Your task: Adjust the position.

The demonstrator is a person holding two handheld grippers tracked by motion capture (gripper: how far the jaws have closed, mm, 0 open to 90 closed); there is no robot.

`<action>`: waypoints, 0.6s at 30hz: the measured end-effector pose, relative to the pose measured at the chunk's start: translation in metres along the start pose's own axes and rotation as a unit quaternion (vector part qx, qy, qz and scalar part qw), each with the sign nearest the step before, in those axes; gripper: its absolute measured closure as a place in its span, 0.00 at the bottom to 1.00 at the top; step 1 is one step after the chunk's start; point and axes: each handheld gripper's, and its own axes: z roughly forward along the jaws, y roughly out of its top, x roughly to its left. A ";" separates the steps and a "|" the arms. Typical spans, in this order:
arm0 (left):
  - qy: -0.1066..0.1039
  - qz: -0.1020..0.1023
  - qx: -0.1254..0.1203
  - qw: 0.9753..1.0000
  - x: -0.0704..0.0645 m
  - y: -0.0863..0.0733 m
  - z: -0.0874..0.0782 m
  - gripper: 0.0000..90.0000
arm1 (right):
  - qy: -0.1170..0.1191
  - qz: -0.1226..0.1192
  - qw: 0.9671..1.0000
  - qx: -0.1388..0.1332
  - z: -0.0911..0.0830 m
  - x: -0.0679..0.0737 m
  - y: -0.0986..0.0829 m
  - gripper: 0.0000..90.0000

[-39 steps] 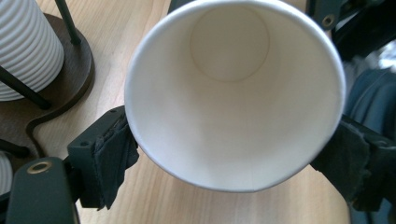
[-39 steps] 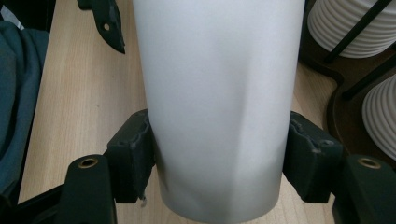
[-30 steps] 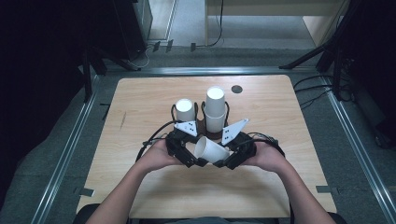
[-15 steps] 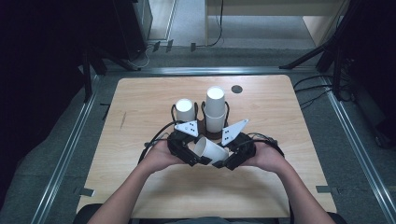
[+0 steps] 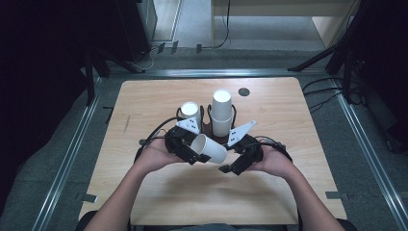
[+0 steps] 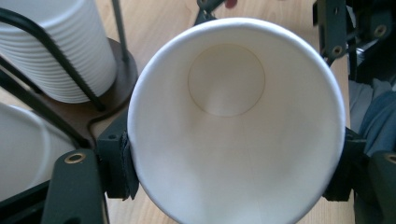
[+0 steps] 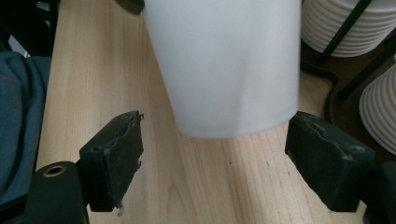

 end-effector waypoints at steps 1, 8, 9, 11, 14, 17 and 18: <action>-0.001 0.001 -0.001 1.000 0.001 0.002 -0.001 0.28 | -0.004 0.000 1.000 0.000 0.001 -0.001 0.000 0.22; -0.009 0.023 0.052 0.998 0.003 0.009 0.005 0.28 | -0.014 0.001 1.000 0.008 0.004 -0.002 -0.001 0.22; -0.008 0.030 0.059 0.998 0.002 0.009 0.007 0.28 | -0.014 0.001 1.000 0.007 0.004 -0.002 -0.001 0.22; -0.020 0.042 0.070 0.996 0.002 0.011 0.008 0.28 | -0.017 -0.001 1.000 0.006 0.004 -0.002 0.000 0.23; -0.025 0.050 0.085 0.995 0.004 0.014 0.011 0.28 | -0.014 -0.004 1.000 0.004 0.003 -0.002 -0.001 0.25; -0.028 0.058 0.101 0.993 0.006 0.020 0.015 0.28 | -0.012 -0.005 1.000 0.001 0.002 -0.002 -0.001 0.25; -0.028 0.065 0.107 0.992 0.006 0.023 0.016 0.28 | -0.010 -0.005 1.000 0.000 0.002 -0.002 -0.001 0.25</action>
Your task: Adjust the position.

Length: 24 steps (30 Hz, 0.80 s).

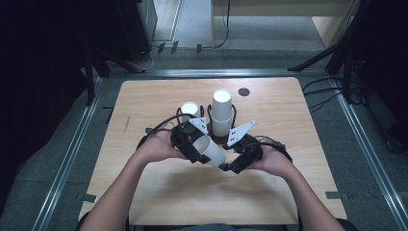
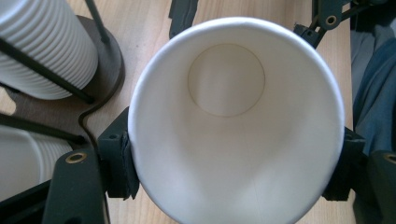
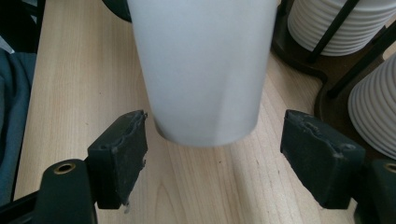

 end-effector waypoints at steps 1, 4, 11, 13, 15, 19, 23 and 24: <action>0.000 0.003 0.005 1.000 0.000 0.002 0.001 0.28 | -0.001 -0.003 1.000 0.000 0.000 0.000 0.000 0.25; -0.009 0.005 0.017 1.000 0.000 0.007 0.005 0.28 | -0.002 -0.005 1.000 0.002 0.003 0.000 0.000 0.25; -0.003 0.009 0.021 1.000 -0.005 0.008 0.015 0.28 | 0.006 -0.013 1.000 0.005 0.008 0.005 0.002 0.27; -0.006 0.009 0.012 1.000 -0.008 0.008 0.017 0.28 | 0.007 -0.017 1.000 0.007 0.010 0.006 0.002 0.28; -0.006 0.011 0.015 1.000 -0.010 0.009 0.019 0.27 | 0.010 -0.017 1.000 0.006 0.011 0.007 0.003 0.29; -0.010 0.010 0.022 1.000 -0.011 0.009 0.024 0.27 | 0.021 -0.024 0.999 0.012 0.015 0.008 0.003 0.32; 0.001 0.015 0.006 1.000 -0.012 0.008 0.025 0.25 | 0.020 -0.023 0.999 0.017 0.016 0.009 0.003 0.36; 0.002 0.015 0.000 1.000 -0.012 0.007 0.025 0.23 | 0.019 -0.021 0.999 0.016 0.016 0.009 0.004 0.36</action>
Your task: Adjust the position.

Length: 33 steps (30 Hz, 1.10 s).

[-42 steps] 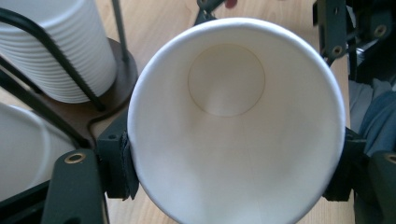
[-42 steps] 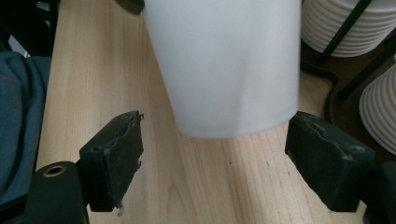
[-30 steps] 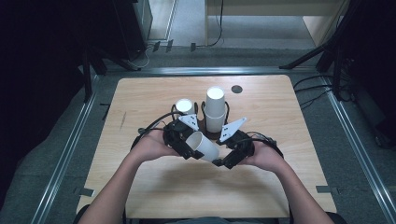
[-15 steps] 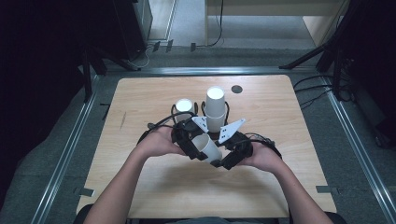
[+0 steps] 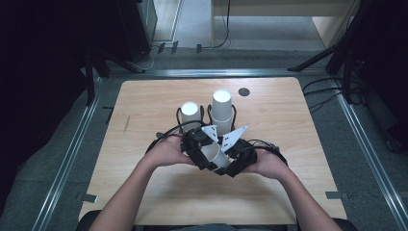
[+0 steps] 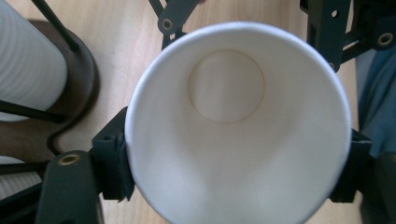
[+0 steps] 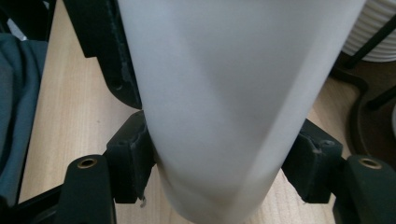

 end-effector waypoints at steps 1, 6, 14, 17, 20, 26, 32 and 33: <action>-0.003 -0.006 -0.010 1.000 0.000 -0.001 0.000 0.22 | 0.000 0.000 1.000 -0.002 -0.001 0.000 0.000 0.36; -0.010 -0.029 -0.046 0.998 0.003 -0.007 -0.003 0.13 | -0.005 0.004 1.000 -0.017 -0.007 -0.002 0.000 0.36; -0.020 -0.046 -0.102 0.994 0.004 -0.019 -0.010 0.11 | -0.010 0.015 0.999 -0.035 -0.013 -0.005 -0.002 0.36; -0.023 -0.059 -0.135 0.989 0.007 -0.025 -0.012 0.11 | -0.010 0.020 0.999 -0.047 -0.017 -0.006 -0.002 0.36; -0.018 -0.067 -0.162 0.984 0.007 -0.028 -0.013 0.12 | -0.009 0.020 0.998 -0.051 -0.018 -0.007 -0.001 0.36; -0.011 -0.073 -0.183 0.980 0.005 -0.027 -0.004 0.14 | -0.005 0.028 0.998 -0.062 -0.019 -0.006 -0.001 0.36; -0.029 -0.078 -0.195 0.977 0.006 -0.026 -0.001 0.28 | 0.000 0.030 0.997 -0.065 -0.019 -0.006 -0.001 0.36; -0.029 -0.075 -0.192 0.978 0.006 -0.026 -0.001 0.29 | 0.000 0.030 0.997 -0.066 -0.019 -0.006 -0.001 0.36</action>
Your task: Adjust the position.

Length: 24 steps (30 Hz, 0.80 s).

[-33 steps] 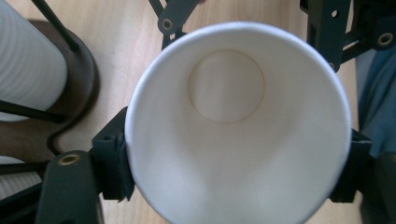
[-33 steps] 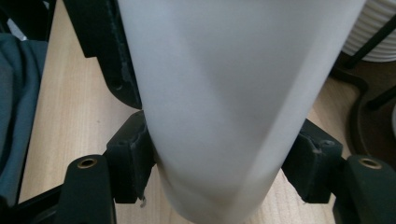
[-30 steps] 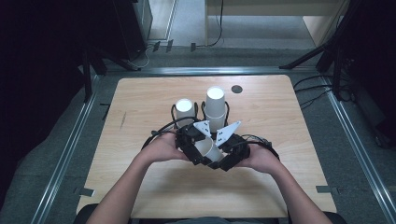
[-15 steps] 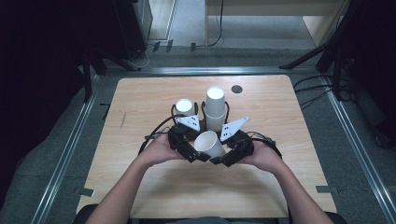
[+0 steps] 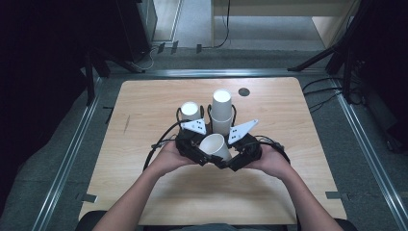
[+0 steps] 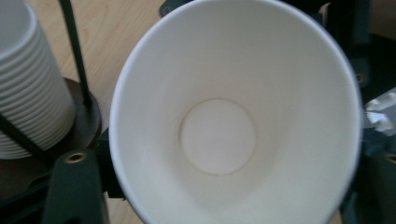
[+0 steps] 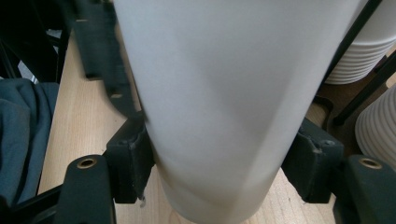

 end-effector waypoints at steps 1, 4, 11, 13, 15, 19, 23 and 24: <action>0.000 0.002 0.003 1.000 0.000 0.000 0.000 0.30 | 0.001 0.000 1.000 0.000 0.000 0.000 0.000 0.36; -0.006 -0.006 0.009 1.000 0.002 0.000 -0.002 0.32 | -0.003 -0.005 1.000 0.002 0.001 0.001 0.000 0.36; -0.003 -0.005 0.012 1.000 0.000 0.003 -0.003 0.37 | 0.000 0.003 1.000 0.003 0.001 0.000 0.000 0.34; 0.001 -0.006 0.008 1.000 -0.001 0.004 -0.005 0.37 | 0.001 0.013 1.000 0.002 0.000 0.000 0.000 0.26; 0.008 -0.004 0.009 1.000 0.000 0.005 -0.008 0.37 | 0.000 0.015 1.000 0.003 0.000 0.001 0.000 0.26; 0.016 -0.003 0.011 1.000 0.003 0.005 -0.016 0.37 | -0.001 0.020 1.000 0.007 -0.001 0.001 -0.002 0.22; 0.024 -0.006 0.017 1.000 0.005 0.004 -0.021 0.37 | -0.013 0.019 1.000 0.014 -0.004 0.003 -0.004 0.22; 0.030 -0.004 0.022 0.999 0.005 0.004 -0.022 0.37 | -0.013 0.017 1.000 0.014 -0.004 0.003 -0.005 0.22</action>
